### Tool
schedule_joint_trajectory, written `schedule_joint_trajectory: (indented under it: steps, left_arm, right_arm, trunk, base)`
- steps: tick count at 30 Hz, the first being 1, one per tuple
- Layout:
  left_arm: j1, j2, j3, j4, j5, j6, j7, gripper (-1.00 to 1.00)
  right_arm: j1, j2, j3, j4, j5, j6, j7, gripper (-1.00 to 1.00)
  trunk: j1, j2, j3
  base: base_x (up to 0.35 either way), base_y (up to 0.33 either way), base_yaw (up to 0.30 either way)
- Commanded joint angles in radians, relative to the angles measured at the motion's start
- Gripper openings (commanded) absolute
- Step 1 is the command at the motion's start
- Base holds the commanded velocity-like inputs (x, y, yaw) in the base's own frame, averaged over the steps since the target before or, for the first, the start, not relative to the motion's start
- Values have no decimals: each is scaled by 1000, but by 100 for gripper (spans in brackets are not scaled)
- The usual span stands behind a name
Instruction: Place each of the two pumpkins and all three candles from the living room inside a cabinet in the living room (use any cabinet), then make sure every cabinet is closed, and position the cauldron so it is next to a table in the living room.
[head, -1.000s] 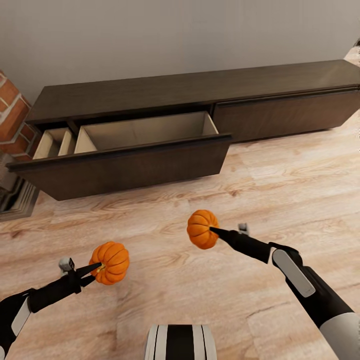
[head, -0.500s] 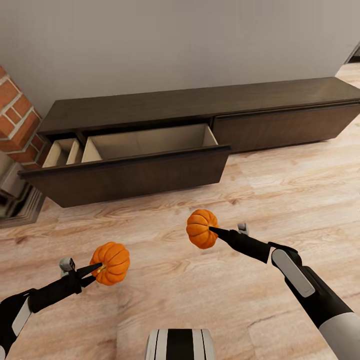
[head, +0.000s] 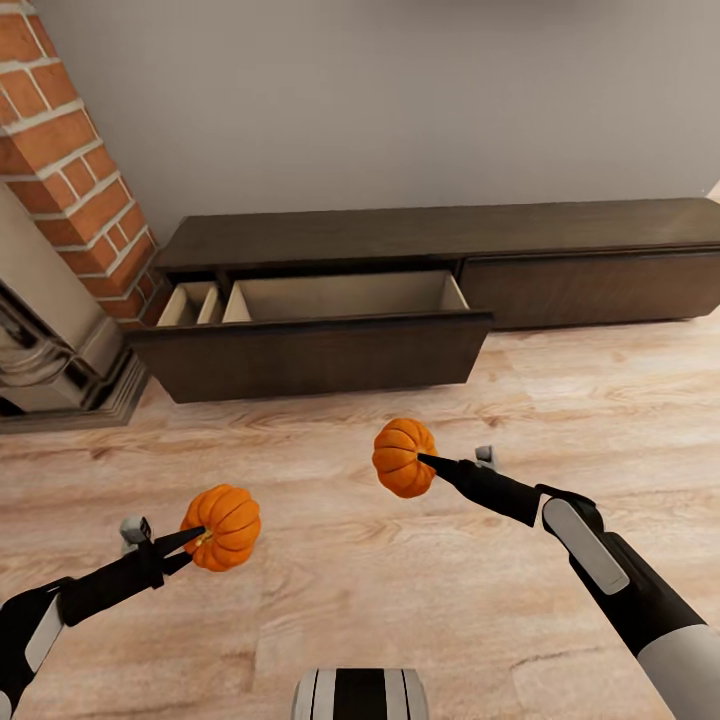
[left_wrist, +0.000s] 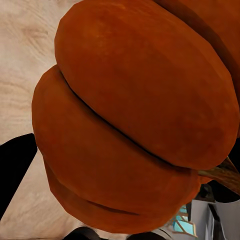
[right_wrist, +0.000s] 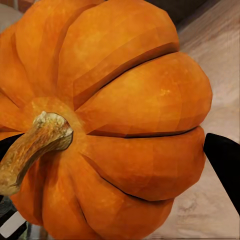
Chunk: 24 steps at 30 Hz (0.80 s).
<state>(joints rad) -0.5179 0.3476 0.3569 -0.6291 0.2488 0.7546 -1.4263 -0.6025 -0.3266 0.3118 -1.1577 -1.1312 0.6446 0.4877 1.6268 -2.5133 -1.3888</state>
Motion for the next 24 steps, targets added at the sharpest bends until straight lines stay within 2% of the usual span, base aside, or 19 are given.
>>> schedule_joint_trajectory:
  steps: [1, 7, 24]
  left_arm:
    - [-1, 0, 1, 0, 0, 9, -2, -100]
    - [-1, 0, 1, 0, 0, 9, -2, -100]
    - [-1, -3, 1, 0, 0, 8, -2, -100]
  right_arm:
    - [0, -1, 1, 0, -8, 4, 0, -100]
    - [0, -2, 0, 2, -9, 4, 9, -100]
    - [0, -2, 0, 1, -9, -1, 14, -100]
  trunk:
    - [-1, 0, 4]
    - [-4, 1, 30]
    - [-11, 5, 96]
  base:
    - [-167, 0, 236]
    - [-46, 0, 149]
    - [-1, 0, 5]
